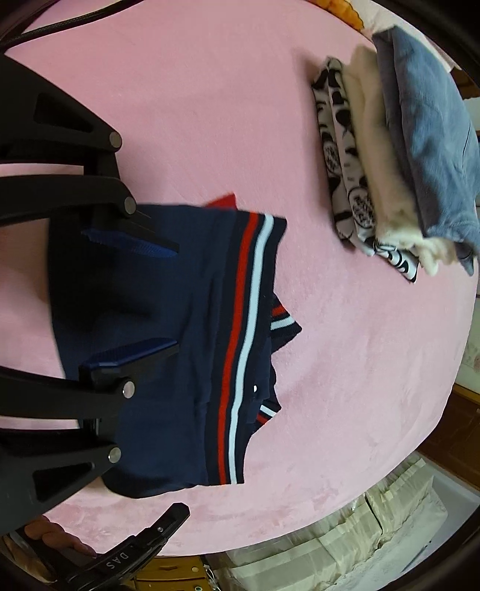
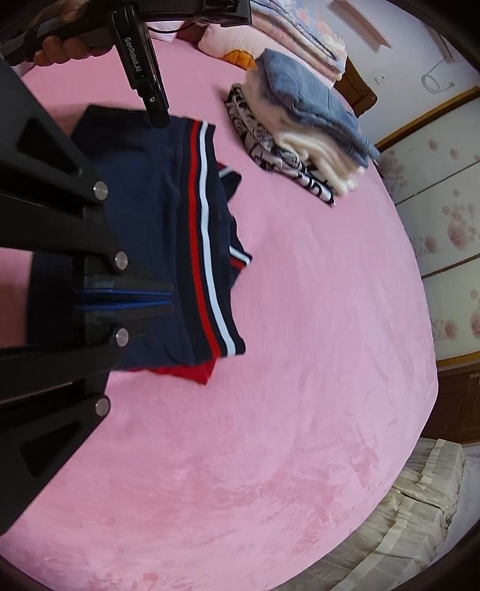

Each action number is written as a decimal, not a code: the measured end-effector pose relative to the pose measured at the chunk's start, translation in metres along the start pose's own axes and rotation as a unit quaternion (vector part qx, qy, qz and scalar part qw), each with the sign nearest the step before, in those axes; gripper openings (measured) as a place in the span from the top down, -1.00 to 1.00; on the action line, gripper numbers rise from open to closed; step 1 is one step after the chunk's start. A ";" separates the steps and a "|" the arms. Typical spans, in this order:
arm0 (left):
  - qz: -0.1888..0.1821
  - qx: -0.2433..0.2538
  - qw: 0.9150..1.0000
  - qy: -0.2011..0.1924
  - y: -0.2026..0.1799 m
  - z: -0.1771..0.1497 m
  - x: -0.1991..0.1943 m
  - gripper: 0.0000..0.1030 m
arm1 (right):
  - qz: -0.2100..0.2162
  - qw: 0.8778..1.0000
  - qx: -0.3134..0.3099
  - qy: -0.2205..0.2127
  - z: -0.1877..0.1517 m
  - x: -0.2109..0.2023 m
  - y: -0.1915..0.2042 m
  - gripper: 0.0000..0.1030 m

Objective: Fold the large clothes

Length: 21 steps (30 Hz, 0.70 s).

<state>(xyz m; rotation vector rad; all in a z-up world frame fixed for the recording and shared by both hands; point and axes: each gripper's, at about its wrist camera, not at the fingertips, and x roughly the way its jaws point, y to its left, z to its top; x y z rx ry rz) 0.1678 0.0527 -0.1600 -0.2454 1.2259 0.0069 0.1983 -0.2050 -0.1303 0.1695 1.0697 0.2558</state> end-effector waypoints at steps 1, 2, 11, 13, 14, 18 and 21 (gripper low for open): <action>0.001 -0.004 1.000 0.000 0.002 -0.002 -0.005 0.14 | 0.002 1.000 0.001 0.000 -0.002 -0.003 0.002 0.90; 0.001 -0.008 1.000 0.000 0.004 -0.004 -0.008 0.14 | 0.004 1.000 0.001 0.000 -0.003 -0.006 0.005 0.88; -0.010 -0.034 0.999 -0.007 0.012 -0.025 -0.039 0.07 | 0.034 0.999 -0.012 0.004 -0.016 -0.025 0.033 0.86; -0.020 -0.041 0.999 -0.008 0.012 -0.031 -0.044 -0.06 | 0.038 0.999 -0.020 0.002 -0.020 -0.031 0.040 0.86; -0.024 -0.043 0.999 -0.011 0.012 -0.034 -0.047 -0.12 | 0.040 0.999 -0.025 0.001 -0.021 -0.034 0.044 0.86; -0.052 -0.057 0.997 -0.020 0.016 -0.055 -0.055 -0.19 | 0.037 0.999 -0.039 -0.006 -0.032 -0.042 0.055 0.86; -0.076 -0.078 0.994 -0.013 0.024 -0.073 -0.048 -0.21 | 0.034 0.998 -0.043 -0.008 -0.040 -0.042 0.059 0.85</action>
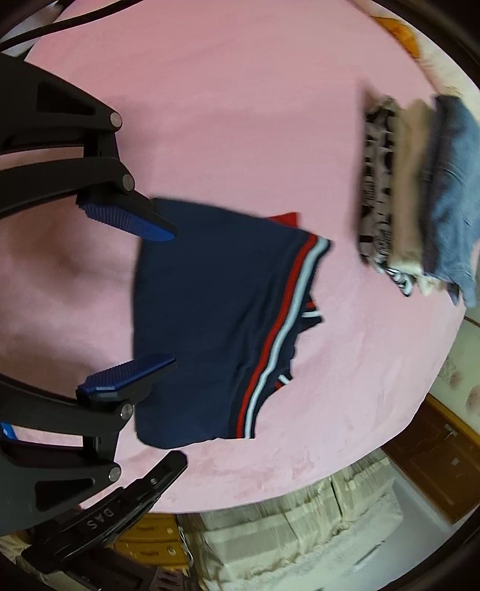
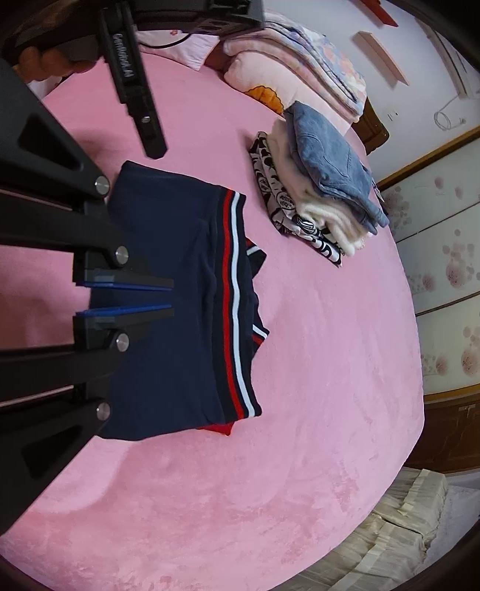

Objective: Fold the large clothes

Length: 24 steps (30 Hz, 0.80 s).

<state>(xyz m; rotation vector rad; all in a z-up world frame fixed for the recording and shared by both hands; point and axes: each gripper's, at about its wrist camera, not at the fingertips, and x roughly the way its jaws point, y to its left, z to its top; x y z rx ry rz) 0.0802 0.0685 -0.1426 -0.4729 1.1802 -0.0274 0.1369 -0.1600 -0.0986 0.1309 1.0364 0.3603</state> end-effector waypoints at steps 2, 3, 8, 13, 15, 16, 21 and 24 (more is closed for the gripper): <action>-0.020 -0.019 1.000 0.009 0.010 -0.012 0.008 -0.21 | -0.008 1.000 -0.006 -0.003 -0.006 0.003 0.003 0.85; -0.035 -0.033 0.999 0.007 0.018 -0.018 0.013 -0.21 | -0.013 1.000 -0.012 -0.004 -0.010 0.005 0.005 0.85; -0.089 -0.087 0.992 0.005 0.046 -0.039 0.043 -0.21 | -0.023 0.999 -0.030 -0.003 -0.025 0.017 0.013 0.45; -0.114 -0.132 0.985 0.003 0.071 -0.051 0.081 -0.16 | -0.016 0.999 -0.034 0.001 -0.038 0.029 0.014 0.45; -0.123 -0.130 0.984 -0.024 0.073 -0.048 0.085 -0.16 | -0.014 0.999 -0.036 0.000 -0.041 0.032 0.014 0.45; -0.123 -0.122 0.984 -0.041 0.072 -0.045 0.087 -0.16 | -0.013 0.999 -0.038 -0.001 -0.042 0.034 0.015 0.45; -0.125 -0.107 0.983 -0.086 0.065 -0.020 0.103 -0.16 | -0.014 0.999 -0.041 -0.006 -0.043 0.041 0.013 0.45; -0.123 -0.100 0.982 -0.105 0.060 -0.006 0.103 0.16 | -0.018 0.999 -0.042 -0.022 -0.037 0.043 0.012 0.45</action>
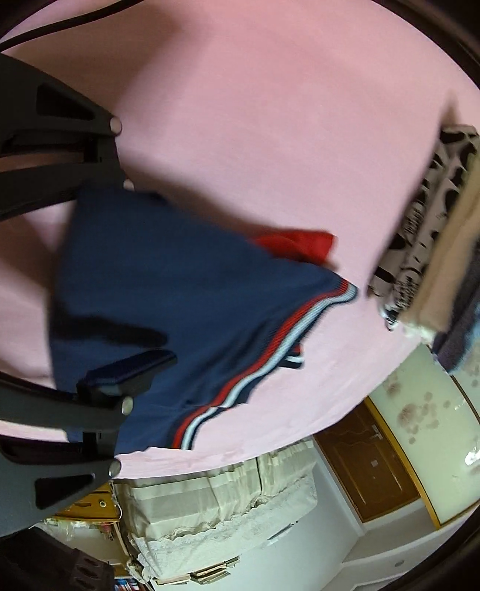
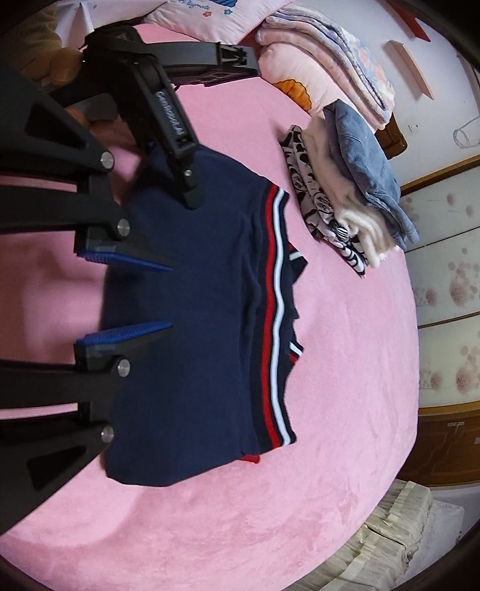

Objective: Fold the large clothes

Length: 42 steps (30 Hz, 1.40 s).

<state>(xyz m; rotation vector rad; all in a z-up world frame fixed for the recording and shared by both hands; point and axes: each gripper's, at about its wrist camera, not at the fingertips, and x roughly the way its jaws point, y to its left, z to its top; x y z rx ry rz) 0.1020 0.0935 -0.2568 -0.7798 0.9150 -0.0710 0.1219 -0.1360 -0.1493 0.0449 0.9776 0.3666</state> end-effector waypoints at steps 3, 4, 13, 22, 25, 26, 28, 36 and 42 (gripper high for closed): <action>0.005 0.010 1.000 -0.006 -0.007 0.011 -0.001 0.58 | -0.006 1.000 -0.001 -0.016 0.010 0.005 0.001 0.46; 0.006 0.017 1.000 -0.005 -0.010 0.013 -0.004 0.60 | -0.010 1.000 -0.003 -0.023 0.013 0.006 0.002 0.49; 0.046 0.139 0.989 -0.025 -0.068 0.004 -0.040 0.68 | -0.038 0.999 -0.020 0.009 -0.005 0.065 0.007 0.96; 0.015 0.260 0.965 -0.028 -0.155 -0.014 -0.023 0.68 | 0.061 0.996 0.053 0.026 -0.005 0.066 -0.031 0.96; 0.008 0.274 0.961 -0.019 -0.174 -0.017 -0.014 0.68 | 0.108 0.988 0.105 0.028 -0.004 0.044 -0.057 0.96; 0.006 0.277 0.961 -0.015 -0.179 -0.017 -0.010 0.68 | 0.107 0.988 0.112 0.022 -0.004 0.034 -0.066 0.96; 0.001 0.285 0.959 -0.004 -0.191 -0.021 0.001 0.68 | 0.091 0.988 0.128 0.012 -0.008 0.011 -0.085 0.96; 0.043 0.393 0.916 0.067 -0.234 -0.081 0.072 0.65 | -0.007 0.981 0.193 0.025 -0.037 -0.031 -0.174 0.96; 0.059 0.442 0.892 0.071 -0.248 -0.110 0.088 0.39 | -0.023 0.973 0.228 0.024 -0.047 -0.036 -0.197 0.95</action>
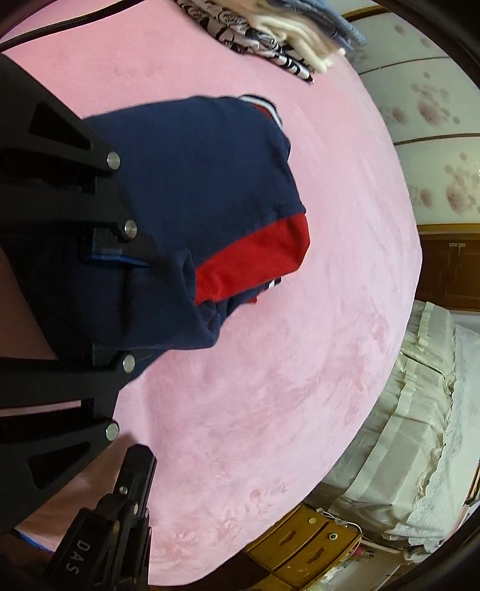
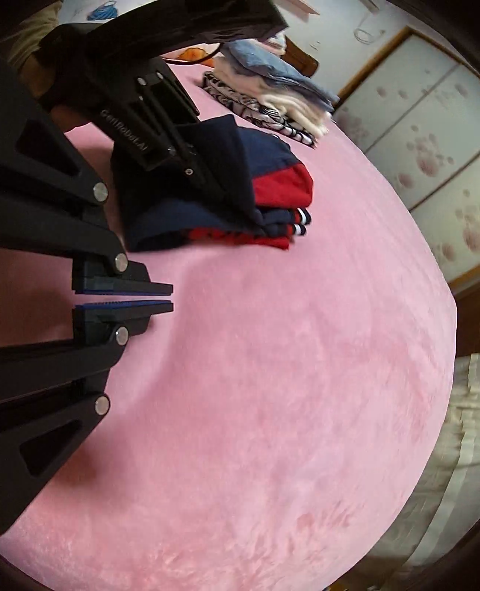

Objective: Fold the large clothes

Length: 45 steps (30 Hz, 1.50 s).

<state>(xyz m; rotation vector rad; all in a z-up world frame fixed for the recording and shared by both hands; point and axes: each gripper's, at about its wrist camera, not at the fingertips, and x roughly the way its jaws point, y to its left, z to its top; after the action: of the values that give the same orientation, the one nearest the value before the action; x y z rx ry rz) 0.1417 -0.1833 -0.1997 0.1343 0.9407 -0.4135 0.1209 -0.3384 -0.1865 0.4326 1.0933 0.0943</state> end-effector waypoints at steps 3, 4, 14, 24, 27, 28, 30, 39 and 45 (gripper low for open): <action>-0.013 0.018 1.000 0.008 -0.007 0.000 0.002 0.03 | -0.002 1.000 0.001 0.002 0.003 0.001 0.001 0.95; -0.012 0.026 1.000 0.009 -0.009 0.001 0.000 0.01 | 0.000 1.000 -0.001 0.003 0.003 0.001 0.002 0.95; -0.093 -0.078 0.992 0.030 0.027 0.005 -0.061 -0.05 | 0.022 0.999 -0.044 -0.019 0.036 -0.025 0.030 0.95; 0.001 -0.146 0.988 0.054 0.091 -0.009 -0.080 -0.05 | 0.074 0.988 -0.135 0.011 0.046 -0.022 0.097 0.41; 0.019 -0.157 0.986 0.056 0.110 -0.013 -0.069 -0.05 | 0.070 0.984 -0.158 0.031 0.043 -0.006 0.111 0.41; 0.023 -0.155 0.986 0.057 0.113 -0.013 -0.064 -0.05 | 0.067 0.983 -0.166 0.041 0.042 0.001 0.115 0.41; 0.030 -0.150 0.986 0.063 0.118 -0.012 -0.053 -0.05 | 0.048 0.980 -0.183 0.064 0.040 0.016 0.120 0.43; 0.013 -0.112 0.992 0.062 0.105 -0.005 -0.032 0.29 | 0.013 0.983 -0.176 0.048 0.026 0.004 0.097 0.91; 0.023 -0.043 0.997 0.051 0.079 -0.012 -0.028 0.29 | -0.018 0.987 -0.144 0.064 -0.003 0.025 0.072 0.92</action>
<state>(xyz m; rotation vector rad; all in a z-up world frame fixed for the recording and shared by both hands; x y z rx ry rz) 0.1501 -0.0998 -0.1892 0.0989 1.0531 -0.3255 0.1397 -0.2643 -0.1807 0.1478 1.1911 0.2482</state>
